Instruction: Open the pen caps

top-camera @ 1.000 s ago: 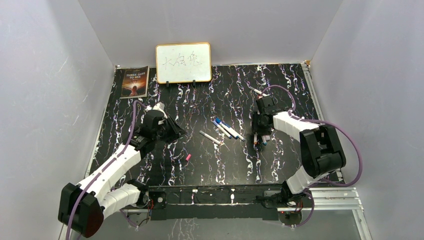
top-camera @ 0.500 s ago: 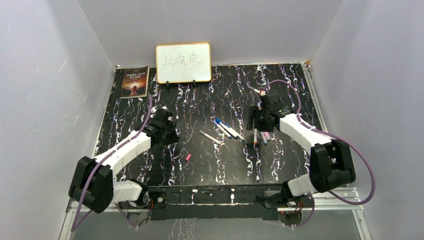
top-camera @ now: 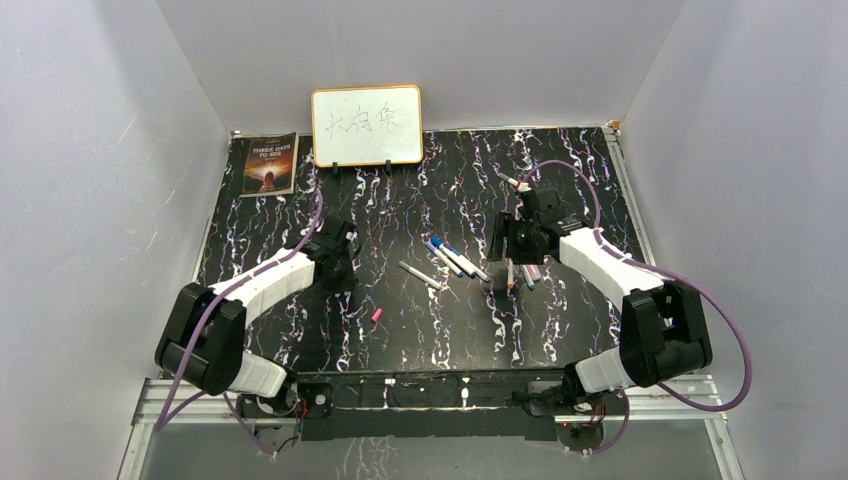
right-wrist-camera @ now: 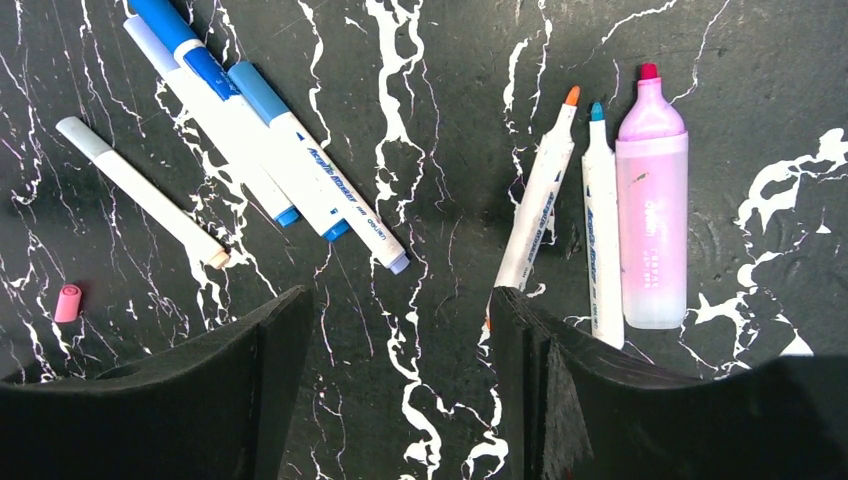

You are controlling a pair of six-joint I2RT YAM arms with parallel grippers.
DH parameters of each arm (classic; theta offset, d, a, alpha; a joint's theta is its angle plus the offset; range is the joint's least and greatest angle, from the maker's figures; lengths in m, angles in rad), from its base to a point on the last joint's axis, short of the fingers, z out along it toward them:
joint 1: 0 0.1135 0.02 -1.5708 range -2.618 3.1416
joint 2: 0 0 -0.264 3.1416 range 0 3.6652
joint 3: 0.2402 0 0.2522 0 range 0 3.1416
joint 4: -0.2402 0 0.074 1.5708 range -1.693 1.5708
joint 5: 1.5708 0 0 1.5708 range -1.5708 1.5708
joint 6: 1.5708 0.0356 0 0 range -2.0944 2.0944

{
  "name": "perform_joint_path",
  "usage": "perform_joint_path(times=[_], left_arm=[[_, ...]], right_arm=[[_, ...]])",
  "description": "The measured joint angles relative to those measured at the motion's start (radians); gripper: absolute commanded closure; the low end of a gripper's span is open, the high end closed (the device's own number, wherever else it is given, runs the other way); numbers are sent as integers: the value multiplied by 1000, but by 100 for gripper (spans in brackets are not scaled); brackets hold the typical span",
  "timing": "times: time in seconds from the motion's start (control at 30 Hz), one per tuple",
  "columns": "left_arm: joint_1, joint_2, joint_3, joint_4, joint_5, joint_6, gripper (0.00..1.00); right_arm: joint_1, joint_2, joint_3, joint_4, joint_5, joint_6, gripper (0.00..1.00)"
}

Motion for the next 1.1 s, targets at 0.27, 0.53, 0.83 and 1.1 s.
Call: perform_joint_path(times=[0.27, 0.53, 0.83, 1.1], left_arm=[[0, -4, 0, -5, -3, 8, 61], [0, -66, 36, -65, -3, 13, 51], [0, -200, 144, -95, 39, 23, 12], [0, -210, 144, -103, 106, 23, 2]], right_arm=[[0, 0, 0, 2, -9, 0, 37], [0, 54, 57, -8, 5, 0, 33], [-78, 335, 547, -37, 99, -16, 32], [-205, 705, 974, -20, 136, 14, 34]])
